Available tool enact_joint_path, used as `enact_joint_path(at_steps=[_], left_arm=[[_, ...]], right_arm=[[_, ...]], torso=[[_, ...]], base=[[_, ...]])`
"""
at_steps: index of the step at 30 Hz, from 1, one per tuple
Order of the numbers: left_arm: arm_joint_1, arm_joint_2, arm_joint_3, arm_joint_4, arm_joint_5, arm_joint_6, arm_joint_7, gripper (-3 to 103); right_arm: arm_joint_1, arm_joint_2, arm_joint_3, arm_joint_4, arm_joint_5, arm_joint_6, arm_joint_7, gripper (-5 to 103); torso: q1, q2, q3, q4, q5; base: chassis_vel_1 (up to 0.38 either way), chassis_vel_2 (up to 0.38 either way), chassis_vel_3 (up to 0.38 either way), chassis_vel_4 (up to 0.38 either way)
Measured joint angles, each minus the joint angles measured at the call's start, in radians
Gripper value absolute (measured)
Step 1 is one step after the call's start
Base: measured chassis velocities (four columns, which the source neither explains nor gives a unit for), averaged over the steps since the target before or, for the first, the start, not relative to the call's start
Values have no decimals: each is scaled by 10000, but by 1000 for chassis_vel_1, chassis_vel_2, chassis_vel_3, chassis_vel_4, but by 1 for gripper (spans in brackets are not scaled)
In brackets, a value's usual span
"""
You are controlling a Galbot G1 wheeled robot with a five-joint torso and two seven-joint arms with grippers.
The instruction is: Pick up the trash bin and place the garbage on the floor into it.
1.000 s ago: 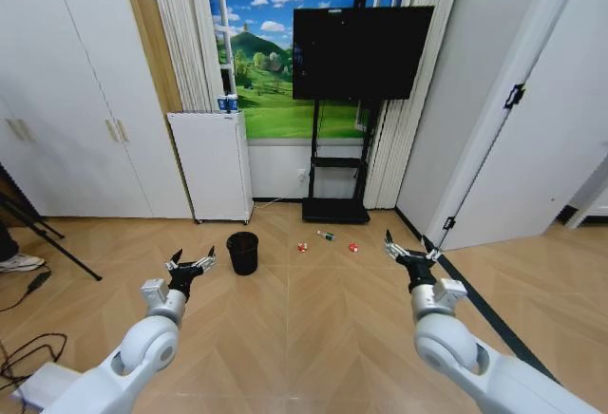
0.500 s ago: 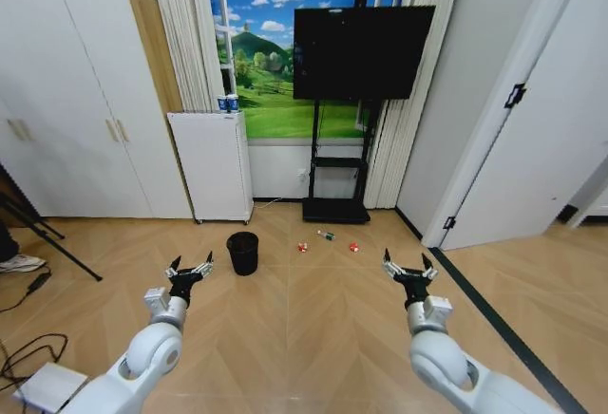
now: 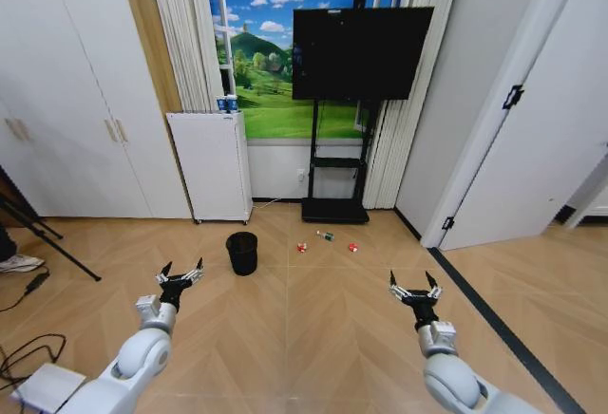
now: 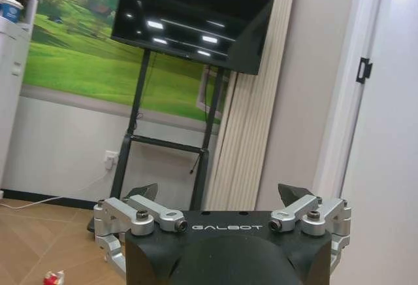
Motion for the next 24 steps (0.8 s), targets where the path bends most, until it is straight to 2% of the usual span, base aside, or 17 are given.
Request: enact_joint_path(at_steps=[9,13,16,24], left_arm=[[-209,-89,12,106,-81,58,-131,100],[-227,-140,85,3,-94,117,-199,100],[-196,-251,213,-110,-88,287,-353,100],[-92,-322,261,-235,13,341,-384,100]], right_arm=[[21,-3,167,36,233,-15,120,100],[60,17,196,75,157,107,34,100],[110,83,163,-69,-351,345,-139,100],[37,70,53,-44,-423,495,-352,100]], torso=[[0,0,0,-6,1],[0,0,0,-4,-1],[0,0,0,-4,-2],[0,0,0,-4,0]], base=[[0,0,0,0],[0,0,0,0],[0,0,0,0],[0,0,0,0]])
